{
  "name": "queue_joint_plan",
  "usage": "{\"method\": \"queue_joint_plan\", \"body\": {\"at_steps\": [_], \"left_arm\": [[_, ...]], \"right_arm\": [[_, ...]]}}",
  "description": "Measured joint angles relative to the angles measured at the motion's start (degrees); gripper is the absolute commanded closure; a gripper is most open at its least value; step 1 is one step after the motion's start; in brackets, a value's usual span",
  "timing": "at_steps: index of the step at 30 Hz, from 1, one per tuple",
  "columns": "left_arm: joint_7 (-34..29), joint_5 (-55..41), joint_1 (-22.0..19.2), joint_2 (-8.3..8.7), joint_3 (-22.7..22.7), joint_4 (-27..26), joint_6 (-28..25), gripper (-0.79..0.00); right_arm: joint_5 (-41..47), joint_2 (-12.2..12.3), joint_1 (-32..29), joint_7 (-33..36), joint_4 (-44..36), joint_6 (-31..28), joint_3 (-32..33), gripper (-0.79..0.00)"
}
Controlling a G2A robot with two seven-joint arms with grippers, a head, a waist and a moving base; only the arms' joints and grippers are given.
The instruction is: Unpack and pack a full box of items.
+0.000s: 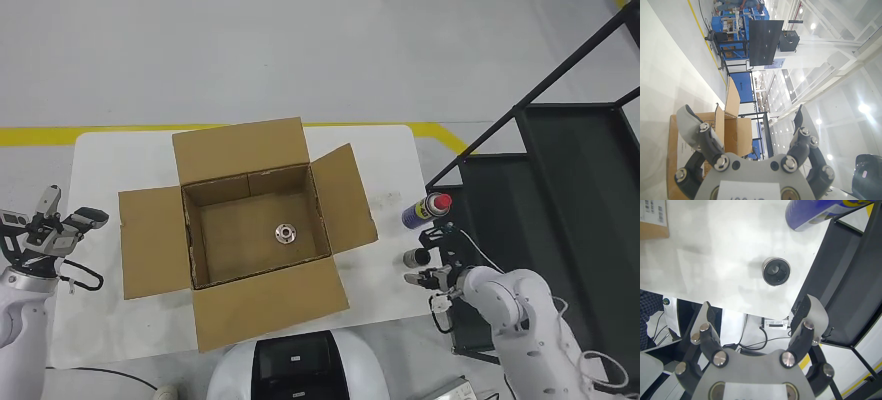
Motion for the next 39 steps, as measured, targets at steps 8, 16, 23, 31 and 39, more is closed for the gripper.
{"method": "queue_joint_plan", "body": {"at_steps": [8, 16, 23, 31, 39], "left_arm": [[0.00, 0.00, 0.00, 0.00, 0.00, 0.00, 0.00, -0.785], [0.00, 0.00, 0.00, 0.00, 0.00, 0.00, 0.00, -0.785], [0.00, 0.00, 0.00, 0.00, 0.00, 0.00, 0.00, -0.785], [0.00, 0.00, 0.00, 0.00, 0.00, 0.00, 0.00, -0.785], [0.00, 0.00, 0.00, 0.00, 0.00, 0.00, 0.00, -0.785]], "right_arm": [[1.52, -0.17, 2.37, -5.24, 7.28, 2.59, -1.89, -0.785], [1.03, -0.10, 4.86, -7.68, 11.47, 3.71, -2.87, -0.785], [2.35, -0.13, 6.76, -9.42, 14.09, 3.79, -4.24, -0.785], [2.07, -0.17, 9.00, -10.73, 16.71, 4.89, -6.06, -0.785], [0.91, -0.14, 10.53, -11.04, 18.65, 5.78, -7.69, -0.046]]}}
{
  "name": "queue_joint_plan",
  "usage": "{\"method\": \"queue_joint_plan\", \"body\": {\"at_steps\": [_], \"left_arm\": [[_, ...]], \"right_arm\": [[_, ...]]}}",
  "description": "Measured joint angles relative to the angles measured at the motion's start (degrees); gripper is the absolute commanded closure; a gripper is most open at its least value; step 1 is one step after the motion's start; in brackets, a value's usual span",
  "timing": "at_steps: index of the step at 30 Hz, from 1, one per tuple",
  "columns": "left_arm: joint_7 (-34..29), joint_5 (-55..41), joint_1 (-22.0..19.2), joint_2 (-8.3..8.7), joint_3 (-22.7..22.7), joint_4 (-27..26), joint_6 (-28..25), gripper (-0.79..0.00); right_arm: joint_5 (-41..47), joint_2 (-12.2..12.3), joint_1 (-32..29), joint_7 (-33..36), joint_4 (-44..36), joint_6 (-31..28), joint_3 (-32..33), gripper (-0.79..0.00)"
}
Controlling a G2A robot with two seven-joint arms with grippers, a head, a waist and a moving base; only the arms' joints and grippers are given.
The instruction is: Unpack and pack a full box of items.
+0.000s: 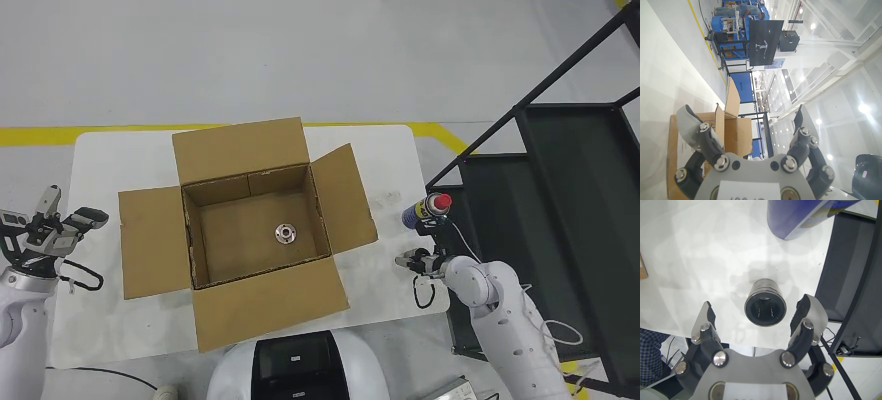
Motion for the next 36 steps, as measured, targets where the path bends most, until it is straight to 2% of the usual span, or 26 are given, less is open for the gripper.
{"method": "queue_joint_plan", "body": {"at_steps": [1, 10, 19, 22, 28, 32, 36], "left_arm": [[0.00, 0.00, 0.00, 0.00, 0.00, 0.00, 0.00, -0.785], [0.00, 0.00, 0.00, 0.00, 0.00, 0.00, 0.00, -0.785], [0.00, 0.00, 0.00, 0.00, 0.00, 0.00, 0.00, -0.785], [0.00, 0.00, 0.00, 0.00, 0.00, 0.00, 0.00, -0.785], [0.00, 0.00, 0.00, 0.00, 0.00, 0.00, 0.00, -0.785], [0.00, 0.00, 0.00, 0.00, 0.00, 0.00, 0.00, -0.785], [0.00, 0.00, 0.00, 0.00, 0.00, 0.00, 0.00, -0.785]], "right_arm": [[-0.30, 0.00, 0.05, -0.26, 0.08, 0.27, -0.16, 0.000], [-1.66, 0.10, -1.39, -1.04, -1.38, 1.62, -0.73, 0.000], [-3.34, 0.57, -5.43, -0.68, -8.71, 1.65, 1.43, 0.000], [-3.94, 0.76, -7.03, 0.85, -13.10, 0.60, 1.65, 0.000], [-4.50, 1.17, -9.83, 7.78, -27.05, -1.27, 1.89, 0.000], [1.37, 1.50, -9.02, 13.80, -35.14, -3.21, 3.90, 0.000], [2.25, 1.90, -6.58, 18.46, -40.49, -3.58, 5.49, 0.000]]}}
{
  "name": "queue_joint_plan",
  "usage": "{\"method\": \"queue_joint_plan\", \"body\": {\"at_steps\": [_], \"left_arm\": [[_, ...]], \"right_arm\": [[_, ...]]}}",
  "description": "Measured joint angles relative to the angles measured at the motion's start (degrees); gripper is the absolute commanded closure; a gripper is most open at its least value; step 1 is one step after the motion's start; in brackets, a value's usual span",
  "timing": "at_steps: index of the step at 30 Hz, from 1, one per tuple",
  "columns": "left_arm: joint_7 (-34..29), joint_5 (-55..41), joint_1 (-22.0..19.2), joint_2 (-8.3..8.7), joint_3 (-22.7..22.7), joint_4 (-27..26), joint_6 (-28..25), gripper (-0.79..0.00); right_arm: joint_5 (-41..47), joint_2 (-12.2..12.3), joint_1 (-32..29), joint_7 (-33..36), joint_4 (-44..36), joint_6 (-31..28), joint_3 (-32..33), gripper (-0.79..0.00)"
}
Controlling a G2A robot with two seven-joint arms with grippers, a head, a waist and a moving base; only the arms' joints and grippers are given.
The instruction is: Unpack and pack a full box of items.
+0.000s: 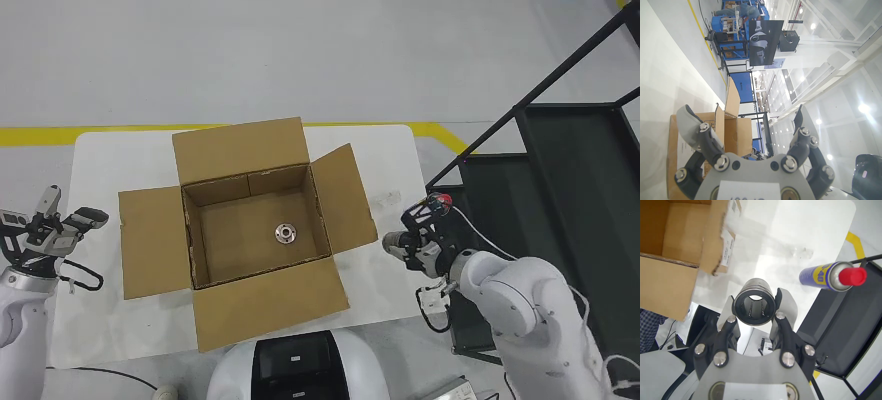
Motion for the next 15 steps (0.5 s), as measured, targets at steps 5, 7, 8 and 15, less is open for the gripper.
{"method": "queue_joint_plan", "body": {"at_steps": [5, 7, 8, 15], "left_arm": [[0.00, 0.00, 0.00, 0.00, 0.00, 0.00, 0.00, -0.785], [0.00, 0.00, 0.00, 0.00, 0.00, 0.00, 0.00, -0.785], [0.00, 0.00, 0.00, 0.00, 0.00, 0.00, 0.00, -0.785], [0.00, 0.00, 0.00, 0.00, 0.00, 0.00, 0.00, -0.785]], "right_arm": [[-2.43, 0.36, 6.01, 0.99, -0.44, -0.69, -1.10, 0.000], [-2.36, 0.39, 8.59, 0.82, -0.43, -0.61, -2.35, 0.000], [-2.34, 0.40, 10.38, 0.79, -0.43, -0.55, -3.40, 0.000], [-1.05, 0.00, 21.67, 2.66, 0.77, 0.41, -13.65, 0.000]]}}
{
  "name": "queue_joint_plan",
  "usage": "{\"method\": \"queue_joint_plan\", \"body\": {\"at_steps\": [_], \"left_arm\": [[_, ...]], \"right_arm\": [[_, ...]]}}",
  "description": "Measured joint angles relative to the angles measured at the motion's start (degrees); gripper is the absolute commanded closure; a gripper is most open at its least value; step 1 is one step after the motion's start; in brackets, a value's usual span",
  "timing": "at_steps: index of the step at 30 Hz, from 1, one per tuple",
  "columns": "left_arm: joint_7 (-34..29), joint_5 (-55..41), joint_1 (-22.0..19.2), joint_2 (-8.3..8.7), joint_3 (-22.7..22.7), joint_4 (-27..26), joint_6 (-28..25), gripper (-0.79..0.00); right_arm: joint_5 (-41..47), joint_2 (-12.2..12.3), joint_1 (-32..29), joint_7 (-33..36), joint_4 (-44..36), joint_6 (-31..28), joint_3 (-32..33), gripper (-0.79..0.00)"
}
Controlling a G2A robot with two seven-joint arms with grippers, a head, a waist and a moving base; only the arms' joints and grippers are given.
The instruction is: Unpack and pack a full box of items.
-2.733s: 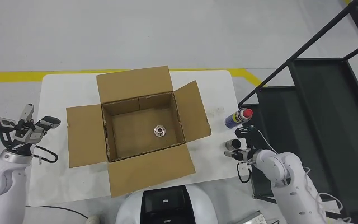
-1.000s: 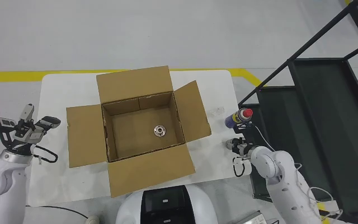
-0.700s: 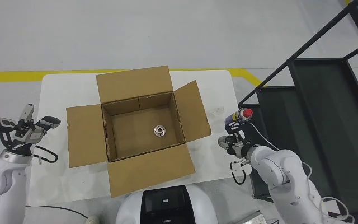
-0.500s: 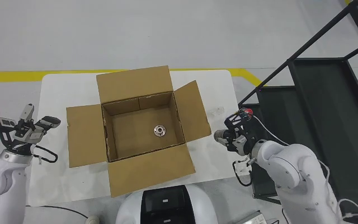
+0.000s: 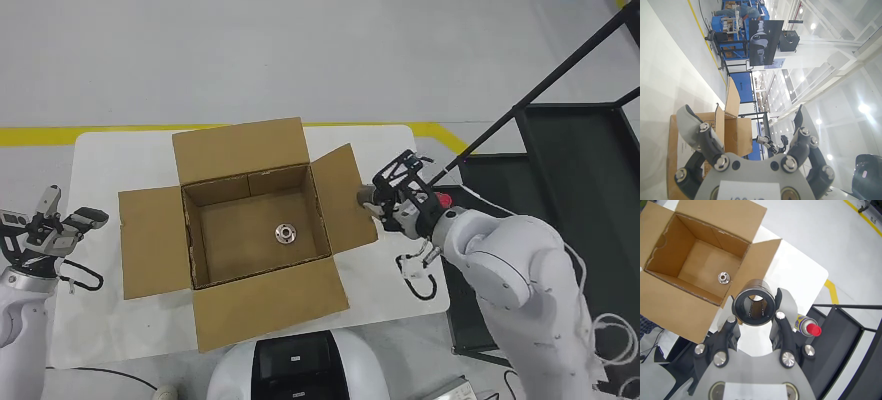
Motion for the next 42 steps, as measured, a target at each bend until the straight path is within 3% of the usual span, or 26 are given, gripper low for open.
{"method": "queue_joint_plan", "body": {"at_steps": [8, 17, 26, 42], "left_arm": [[0.00, 0.00, 0.00, 0.00, 0.00, 0.00, 0.00, -0.785], [0.00, 0.00, 0.00, 0.00, 0.00, 0.00, 0.00, -0.785], [0.00, 0.00, 0.00, 0.00, 0.00, 0.00, 0.00, -0.785], [0.00, 0.00, 0.00, 0.00, 0.00, 0.00, 0.00, -0.785]], "right_arm": [[3.35, -2.02, 13.33, -0.81, 8.79, 1.54, -17.86, 0.000], [4.01, -5.55, 22.96, -5.43, 23.64, 3.86, -34.35, 0.000], [2.58, -9.30, 28.74, -12.62, 39.64, 6.25, -43.49, 0.000], [6.04, -16.67, 36.99, -19.29, 61.43, 5.96, -51.94, 0.000]]}}
